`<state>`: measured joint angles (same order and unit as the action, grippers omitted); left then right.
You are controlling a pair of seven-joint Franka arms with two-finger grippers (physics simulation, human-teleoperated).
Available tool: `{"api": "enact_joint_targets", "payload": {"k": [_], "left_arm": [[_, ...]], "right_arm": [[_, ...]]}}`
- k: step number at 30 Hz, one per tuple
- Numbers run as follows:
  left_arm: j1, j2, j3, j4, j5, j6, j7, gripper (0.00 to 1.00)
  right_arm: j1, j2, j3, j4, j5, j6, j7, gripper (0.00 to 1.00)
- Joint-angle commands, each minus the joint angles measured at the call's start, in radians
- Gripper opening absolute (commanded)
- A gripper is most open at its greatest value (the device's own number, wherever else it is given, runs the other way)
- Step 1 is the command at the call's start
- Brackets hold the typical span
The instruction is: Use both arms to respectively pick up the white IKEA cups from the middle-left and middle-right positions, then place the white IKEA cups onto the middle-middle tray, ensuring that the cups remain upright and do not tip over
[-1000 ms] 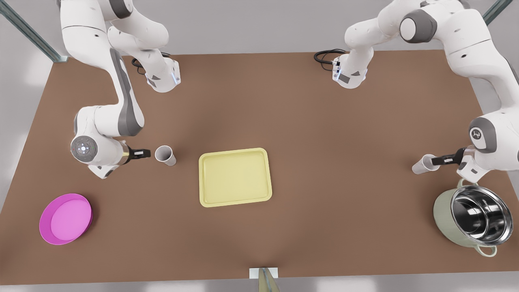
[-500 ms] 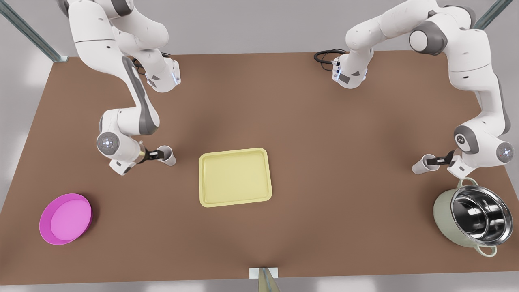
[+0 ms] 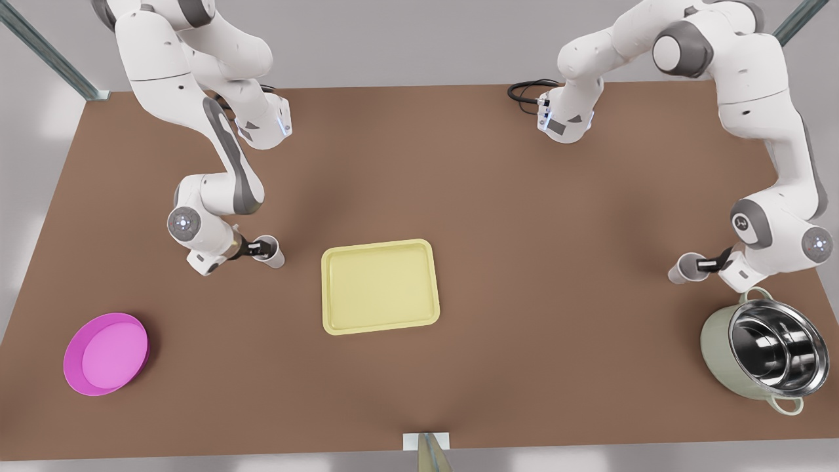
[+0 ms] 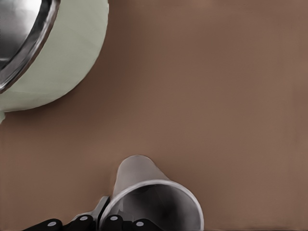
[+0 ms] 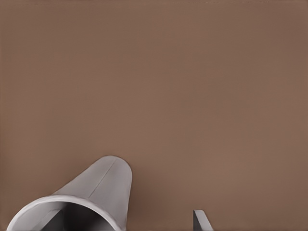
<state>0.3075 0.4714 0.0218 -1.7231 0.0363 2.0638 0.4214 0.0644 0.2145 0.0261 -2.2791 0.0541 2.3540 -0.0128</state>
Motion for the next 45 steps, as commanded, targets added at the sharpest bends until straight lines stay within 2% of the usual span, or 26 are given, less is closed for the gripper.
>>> {"api": "enact_joint_targets", "payload": {"k": [1,2,3,4,5,7,8,10,13,15,16,20,23,24,25,28,33,35,36,37,39,40,42,43,44,45], "left_arm": [[-0.114,-0.051,-0.019,0.008,-0.006,-0.091,-0.154,0.21],[-0.203,-0.045,-0.025,0.075,-0.053,-0.152,-0.327,0.21],[-0.222,-0.034,-0.086,0.143,-0.162,-0.188,-0.455,0.21],[-0.235,-0.028,-0.164,0.154,-0.168,-0.188,-0.599,0.21],[-0.289,0.050,-0.255,0.247,-0.159,-0.188,-0.803,0.21],[-0.482,0.187,-0.266,0.418,-0.108,-0.186,-1.144,0.21],[-0.550,0.228,-0.264,0.481,-0.107,-0.179,-1.263,0.21],[-0.642,0.305,-0.264,0.585,-0.107,-0.145,-1.469,0.21],[-0.734,0.352,-0.264,0.591,-0.107,-0.013,-1.612,0.21],[-0.788,0.435,-0.264,0.677,-0.108,0.004,-1.690,0.21],[-0.800,0.455,-0.264,0.678,-0.107,0.009,-1.687,0.21],[-0.806,0.519,-0.266,0.678,-0.108,0.087,-1.678,0.21],[-0.811,0.533,-0.264,0.678,-0.108,0.105,-1.673,0.21],[-0.811,0.533,-0.264,0.677,-0.107,0.105,-1.673,0.73],[-0.811,0.532,-0.264,0.677,-0.107,0.104,-1.676,0.98],[-0.811,0.532,-0.263,0.677,-0.107,0.102,-1.678,1.00],[-0.789,0.497,-0.266,0.672,-0.113,0.024,-1.678,1.00],[-0.743,0.454,-0.316,0.672,-0.108,-0.062,-1.675,1.00],[-0.716,0.391,-0.315,0.674,-0.108,-0.195,-1.675,1.00],[-0.653,0.282,-0.313,0.675,-0.075,-0.420,-1.646,1.00],[-0.484,0.118,-0.316,0.675,0.011,-0.821,-1.198,1.00],[-0.415,0.084,-0.315,0.675,0.068,-0.883,-0.974,1.00],[-0.338,0.061,-0.313,0.672,0.076,-0.918,-0.865,1.00],[-0.358,-0.173,-0.185,0.381,0.065,-0.765,-0.586,1.00],[-0.369,-0.269,-0.175,0.229,0.065,-0.659,-0.530,1.00],[-0.361,-0.261,-0.181,0.240,0.073,-0.674,-0.521,1.00]], "right_arm": [[0.000,0.000,0.000,-0.010,0.007,0.016,-0.032,1.00],[0.002,0.009,0.000,-0.014,0.007,0.016,-0.032,1.00],[0.003,0.014,0.000,-0.016,0.007,0.016,-0.032,1.00],[0.003,0.020,0.000,-0.014,0.007,0.018,-0.032,1.00],[0.003,0.029,0.000,-0.014,0.007,0.021,-0.033,1.00],[0.002,0.042,0.000,-0.014,0.018,0.025,-0.068,0.99],[0.002,0.051,0.002,-0.011,0.018,0.025,-0.070,0.94],[0.002,0.066,0.000,0.004,0.018,0.024,-0.104,0.72],[0.003,0.086,0.000,0.058,0.018,-0.025,-0.138,0.43],[0.000,0.100,0.000,0.102,0.018,-0.079,-0.151,0.24],[-0.001,0.101,0.000,0.125,0.018,-0.107,-0.151,0.21],[-0.024,0.149,-0.002,0.305,0.046,-0.278,-0.151,0.21],[-0.006,0.209,0.000,0.441,0.173,-0.289,-0.138,0.21],[0.031,0.230,0.000,0.500,0.170,-0.288,-0.139,0.21],[0.086,0.236,-0.002,0.549,0.164,-0.286,-0.136,0.21],[0.173,0.266,0.000,0.567,0.173,-0.191,-0.136,0.21],[0.299,0.332,-0.002,0.575,0.158,0.014,-0.141,0.21],[0.339,0.352,-0.002,0.569,0.159,0.080,-0.148,0.21],[0.354,0.352,-0.002,0.552,0.159,0.113,-0.150,0.21],[0.367,0.352,-0.002,0.521,0.159,0.159,-0.147,0.21],[0.367,0.364,0.000,0.521,0.161,0.166,-0.144,0.21],[0.367,0.367,0.000,0.518,0.162,0.166,-0.144,0.21],[0.367,0.378,0.002,0.517,0.170,0.168,-0.148,0.21],[0.367,0.384,0.005,0.517,0.171,0.168,-0.148,0.21],[0.367,0.388,0.005,0.518,0.171,0.168,-0.147,0.21],[0.365,0.390,0.005,0.518,0.171,0.168,-0.147,0.21]]}}
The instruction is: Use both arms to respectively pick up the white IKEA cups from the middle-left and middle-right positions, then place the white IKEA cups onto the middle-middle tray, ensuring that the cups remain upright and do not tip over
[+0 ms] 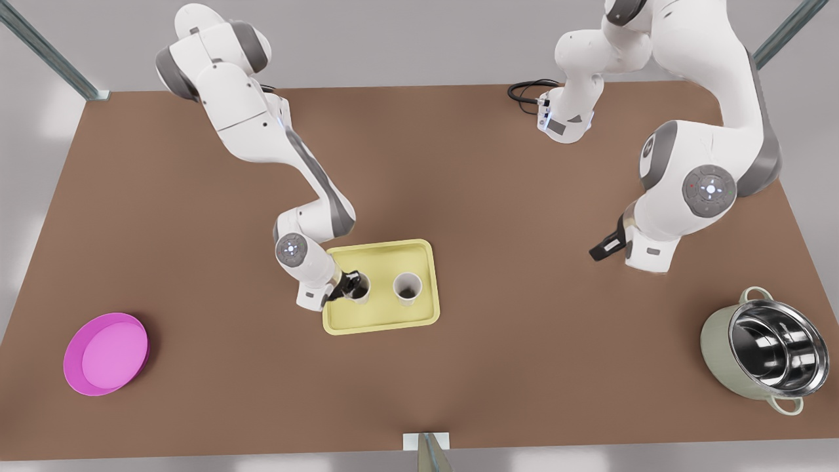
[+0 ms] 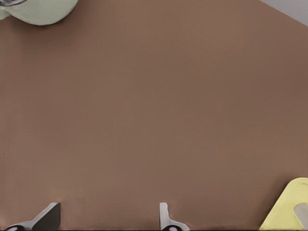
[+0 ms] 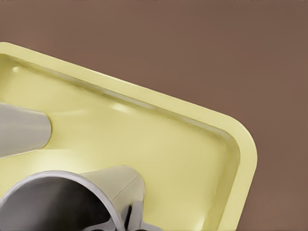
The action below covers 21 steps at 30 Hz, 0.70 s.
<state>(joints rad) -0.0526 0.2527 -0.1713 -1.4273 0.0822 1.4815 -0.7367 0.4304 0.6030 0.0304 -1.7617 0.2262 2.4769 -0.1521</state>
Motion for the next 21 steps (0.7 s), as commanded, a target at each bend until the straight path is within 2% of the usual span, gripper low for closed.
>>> {"api": "enact_joint_targets", "payload": {"k": [1,2,13,21], "left_arm": [[0.005,-0.030,0.015,-0.038,0.037,-0.076,0.700,1.00],[0.039,-0.029,0.015,-0.041,0.024,-0.081,0.758,1.00],[0.076,-0.021,0.015,-0.036,-0.032,-0.090,0.810,1.00],[0.103,-0.026,0.016,-0.031,-0.033,-0.139,0.810,1.00]], "right_arm": [[-0.001,0.001,0.000,0.001,0.001,0.045,-0.001,0.37],[-0.001,0.000,0.000,0.001,0.001,0.043,-0.001,1.00],[-0.004,-0.015,0.000,0.001,-0.001,0.033,-0.015,1.00],[-0.033,-0.137,-0.009,-0.021,-0.002,-0.162,-0.017,1.00]]}}
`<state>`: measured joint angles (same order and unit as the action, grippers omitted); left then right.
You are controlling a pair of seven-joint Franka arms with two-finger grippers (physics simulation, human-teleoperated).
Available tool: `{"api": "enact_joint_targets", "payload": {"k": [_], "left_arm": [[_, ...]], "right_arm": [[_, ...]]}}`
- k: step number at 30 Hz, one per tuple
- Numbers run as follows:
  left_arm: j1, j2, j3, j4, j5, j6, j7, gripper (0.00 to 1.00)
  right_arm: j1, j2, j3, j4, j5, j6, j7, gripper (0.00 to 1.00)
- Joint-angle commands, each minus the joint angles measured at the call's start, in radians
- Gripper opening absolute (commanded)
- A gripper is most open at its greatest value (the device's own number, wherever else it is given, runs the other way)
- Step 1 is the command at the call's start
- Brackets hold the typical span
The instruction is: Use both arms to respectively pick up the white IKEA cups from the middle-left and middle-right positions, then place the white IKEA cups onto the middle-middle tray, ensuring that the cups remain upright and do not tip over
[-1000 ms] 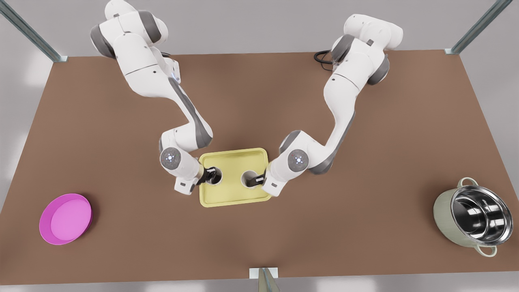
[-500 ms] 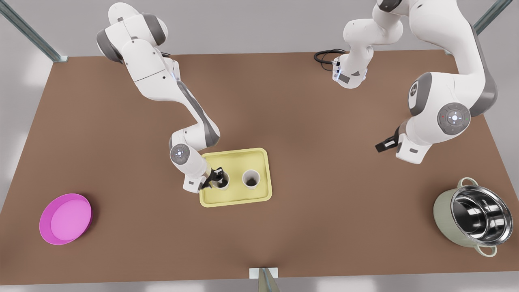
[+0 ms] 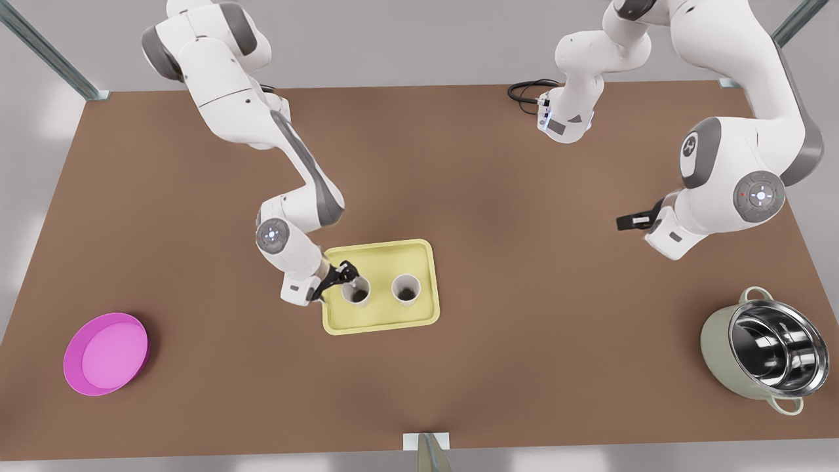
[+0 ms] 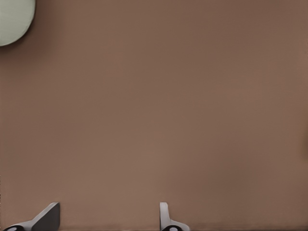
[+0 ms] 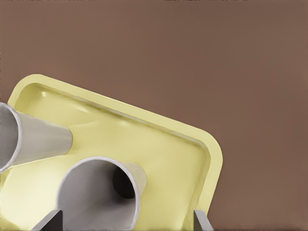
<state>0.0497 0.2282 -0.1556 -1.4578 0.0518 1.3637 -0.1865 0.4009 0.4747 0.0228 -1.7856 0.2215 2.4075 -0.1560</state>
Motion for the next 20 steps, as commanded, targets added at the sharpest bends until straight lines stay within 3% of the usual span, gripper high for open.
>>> {"api": "enact_joint_targets", "payload": {"k": [1,6,9,10,13,14,15,20], "left_arm": [[-0.001,-0.003,-0.002,0.011,-0.001,-0.043,0.259,1.00],[-0.001,-0.003,-0.005,0.020,-0.001,-0.052,0.259,1.00],[-0.001,-0.001,-0.005,0.020,-0.012,-0.051,0.259,1.00],[-0.001,-0.001,-0.007,0.020,-0.013,-0.057,0.255,1.00],[-0.001,-0.001,-0.007,0.022,-0.013,-0.081,0.257,1.00],[-0.001,0.000,-0.006,0.022,-0.030,-0.081,0.254,1.00],[0.018,0.000,-0.004,0.022,-0.033,-0.081,0.259,1.00],[0.019,0.014,-0.004,0.024,-0.033,-0.075,0.254,1.00]], "right_arm": [[-0.017,-0.008,-0.003,0.003,-0.004,-0.117,-0.014,1.00],[-0.154,-0.001,-0.030,0.074,-0.037,-0.330,-0.011,1.00],[-0.140,0.010,-0.213,0.336,-0.194,-0.778,0.015,1.00],[-0.139,-0.034,-0.230,0.436,-0.229,-0.967,0.271,1.00],[-0.261,-0.223,-0.208,0.414,-0.297,-1.019,0.128,1.00],[-0.296,-0.263,-0.170,0.402,-0.338,-1.019,0.119,1.00],[-0.350,-0.318,-0.078,0.371,-0.392,-1.018,0.125,1.00],[-0.366,-0.335,-0.073,0.367,-0.383,-1.018,0.118,1.00]]}}
